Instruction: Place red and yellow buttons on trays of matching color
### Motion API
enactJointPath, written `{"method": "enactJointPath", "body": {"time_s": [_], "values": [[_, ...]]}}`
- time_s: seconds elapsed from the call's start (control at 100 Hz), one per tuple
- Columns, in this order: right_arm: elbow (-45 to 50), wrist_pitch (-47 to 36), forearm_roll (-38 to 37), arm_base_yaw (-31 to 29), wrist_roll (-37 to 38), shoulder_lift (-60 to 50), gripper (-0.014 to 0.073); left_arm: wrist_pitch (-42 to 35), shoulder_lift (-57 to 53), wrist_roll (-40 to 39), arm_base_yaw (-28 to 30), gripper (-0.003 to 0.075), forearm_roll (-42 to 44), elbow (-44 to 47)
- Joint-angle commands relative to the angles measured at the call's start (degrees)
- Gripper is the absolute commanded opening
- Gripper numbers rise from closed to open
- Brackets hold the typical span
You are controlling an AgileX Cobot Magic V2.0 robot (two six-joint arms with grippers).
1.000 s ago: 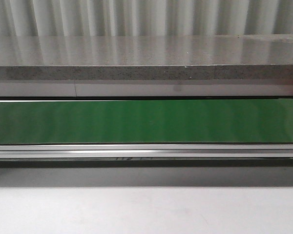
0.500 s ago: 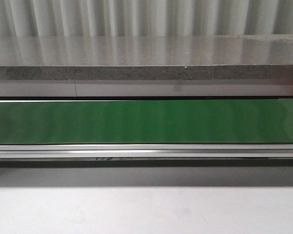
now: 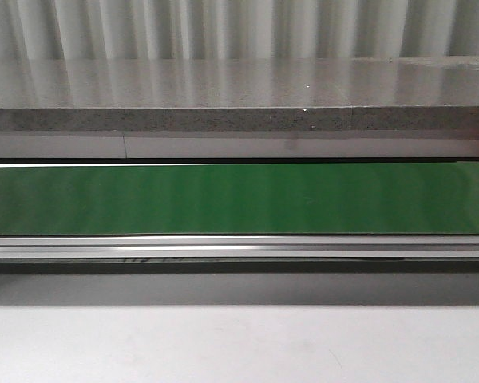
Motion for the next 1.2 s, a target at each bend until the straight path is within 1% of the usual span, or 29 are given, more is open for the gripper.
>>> {"method": "enactJointPath", "body": {"time_s": [0.0, 0.29, 0.42, 0.52, 0.64, 0.86, 1.01, 1.19], "values": [[-1.6, -3.6, 1.4, -0.1, 0.0, 0.3, -0.0067, 2.6, -2.3, -0.8, 1.9, 0.0491, 1.3, 0.4], [-1.6, -3.6, 1.4, -0.1, 0.0, 0.3, -0.0067, 2.0, -2.3, -3.5, 11.0, 0.0491, 1.6, 8.2], [-1.6, -3.6, 1.4, -0.1, 0.0, 0.3, -0.0067, -2.8, -2.3, -3.9, 13.1, 0.0491, 1.6, 12.4], [-1.6, -3.5, 1.4, -0.1, 0.0, 0.3, -0.0067, -7.5, -1.7, -4.0, 13.3, 0.0491, 0.9, 13.8], [-1.6, -3.5, 1.4, -0.1, 0.0, 0.3, -0.0067, -11.3, -0.3, -4.0, 13.3, 0.0491, -1.6, 13.8], [-1.6, -3.5, 1.4, -0.1, 0.0, 0.3, -0.0067, -11.8, 5.1, -4.0, 13.3, 0.0491, -2.2, 13.8], [-1.6, -3.5, 1.4, -0.1, 0.0, 0.3, -0.0067, -15.1, 8.2, -4.0, 13.3, 0.0491, -2.2, 13.8], [-1.6, -3.5, 1.4, -0.1, 0.0, 0.3, -0.0067, -18.4, 8.7, -4.0, 13.3, 0.0491, -2.4, 13.8]]}}
